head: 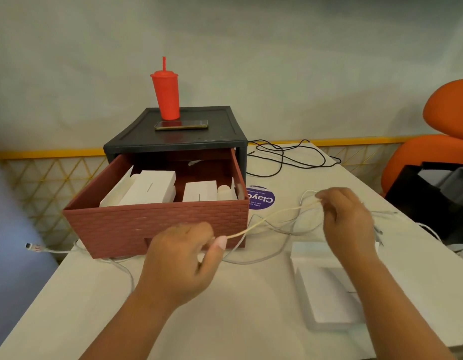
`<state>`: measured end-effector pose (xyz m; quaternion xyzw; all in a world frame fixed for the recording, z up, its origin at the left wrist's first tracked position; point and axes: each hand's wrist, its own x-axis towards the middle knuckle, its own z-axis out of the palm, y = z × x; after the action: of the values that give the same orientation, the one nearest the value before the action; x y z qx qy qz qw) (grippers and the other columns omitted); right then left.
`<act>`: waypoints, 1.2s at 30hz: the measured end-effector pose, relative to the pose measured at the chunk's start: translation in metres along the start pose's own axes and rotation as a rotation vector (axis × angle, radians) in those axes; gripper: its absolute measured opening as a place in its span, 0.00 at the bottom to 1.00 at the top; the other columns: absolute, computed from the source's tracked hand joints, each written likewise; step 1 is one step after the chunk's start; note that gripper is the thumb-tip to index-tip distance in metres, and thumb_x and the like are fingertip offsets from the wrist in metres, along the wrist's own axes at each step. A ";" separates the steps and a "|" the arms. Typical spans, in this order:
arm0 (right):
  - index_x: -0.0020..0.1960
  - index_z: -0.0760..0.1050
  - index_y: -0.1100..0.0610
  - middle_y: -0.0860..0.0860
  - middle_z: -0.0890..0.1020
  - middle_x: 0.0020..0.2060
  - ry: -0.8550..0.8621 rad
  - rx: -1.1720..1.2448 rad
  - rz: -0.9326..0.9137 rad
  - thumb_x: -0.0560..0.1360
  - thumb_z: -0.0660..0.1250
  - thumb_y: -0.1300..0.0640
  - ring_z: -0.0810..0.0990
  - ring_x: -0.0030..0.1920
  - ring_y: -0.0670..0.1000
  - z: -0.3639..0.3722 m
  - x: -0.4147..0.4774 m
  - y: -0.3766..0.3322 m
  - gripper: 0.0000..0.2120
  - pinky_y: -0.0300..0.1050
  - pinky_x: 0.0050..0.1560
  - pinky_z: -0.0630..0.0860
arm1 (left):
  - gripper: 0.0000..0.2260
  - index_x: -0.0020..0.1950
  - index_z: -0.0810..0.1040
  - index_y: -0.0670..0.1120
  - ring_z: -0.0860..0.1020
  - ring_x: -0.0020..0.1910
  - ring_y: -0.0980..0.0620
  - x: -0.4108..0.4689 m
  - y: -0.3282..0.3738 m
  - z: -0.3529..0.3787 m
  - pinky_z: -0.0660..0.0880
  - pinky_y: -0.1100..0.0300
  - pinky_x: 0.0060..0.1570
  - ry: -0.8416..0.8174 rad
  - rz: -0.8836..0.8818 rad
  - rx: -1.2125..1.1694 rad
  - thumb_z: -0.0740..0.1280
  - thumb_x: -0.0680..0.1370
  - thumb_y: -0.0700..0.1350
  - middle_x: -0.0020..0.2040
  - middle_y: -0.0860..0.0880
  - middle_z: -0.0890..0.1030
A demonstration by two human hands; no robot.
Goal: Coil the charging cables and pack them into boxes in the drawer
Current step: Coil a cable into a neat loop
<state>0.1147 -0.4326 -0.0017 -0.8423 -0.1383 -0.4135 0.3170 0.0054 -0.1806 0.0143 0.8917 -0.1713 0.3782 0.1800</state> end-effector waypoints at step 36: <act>0.64 0.73 0.53 0.53 0.73 0.66 -0.710 -0.053 0.101 0.72 0.53 0.76 0.72 0.63 0.52 0.030 0.051 0.014 0.29 0.40 0.60 0.67 | 0.15 0.28 0.66 0.44 0.56 0.20 0.57 -0.009 0.018 -0.020 0.60 0.66 0.19 0.251 -1.087 -1.261 0.63 0.68 0.52 0.22 0.53 0.57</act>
<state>0.1712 -0.4256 0.0187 -0.9471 -0.1871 -0.0823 0.2473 -0.0209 -0.1861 0.0238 0.5337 0.1242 0.1687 0.8193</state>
